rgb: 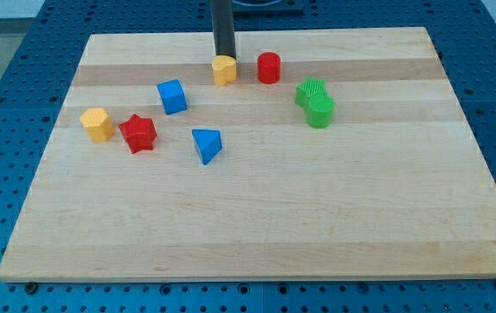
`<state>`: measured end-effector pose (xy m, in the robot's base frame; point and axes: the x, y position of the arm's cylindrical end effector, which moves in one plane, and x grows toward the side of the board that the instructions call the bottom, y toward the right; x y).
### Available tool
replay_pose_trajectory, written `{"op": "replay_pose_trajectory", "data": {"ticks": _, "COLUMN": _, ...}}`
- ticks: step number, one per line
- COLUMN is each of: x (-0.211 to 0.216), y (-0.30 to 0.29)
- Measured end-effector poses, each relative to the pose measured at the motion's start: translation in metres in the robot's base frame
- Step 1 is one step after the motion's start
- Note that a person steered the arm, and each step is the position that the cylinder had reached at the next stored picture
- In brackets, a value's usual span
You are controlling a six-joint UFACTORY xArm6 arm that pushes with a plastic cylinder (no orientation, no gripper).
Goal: Slide the red circle into the green star
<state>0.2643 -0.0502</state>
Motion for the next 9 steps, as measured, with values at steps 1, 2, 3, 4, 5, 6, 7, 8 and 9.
{"op": "replay_pose_trajectory", "data": {"ticks": 1, "x": 0.004, "y": 0.014}}
{"op": "replay_pose_trajectory", "data": {"ticks": 2, "x": 0.004, "y": 0.032}}
{"op": "replay_pose_trajectory", "data": {"ticks": 3, "x": 0.011, "y": 0.051}}
{"op": "replay_pose_trajectory", "data": {"ticks": 4, "x": 0.016, "y": 0.06}}
{"op": "replay_pose_trajectory", "data": {"ticks": 5, "x": 0.017, "y": 0.059}}
{"op": "replay_pose_trajectory", "data": {"ticks": 6, "x": 0.021, "y": 0.047}}
{"op": "replay_pose_trajectory", "data": {"ticks": 7, "x": 0.034, "y": 0.038}}
{"op": "replay_pose_trajectory", "data": {"ticks": 8, "x": 0.04, "y": 0.039}}
{"op": "replay_pose_trajectory", "data": {"ticks": 9, "x": 0.04, "y": 0.05}}
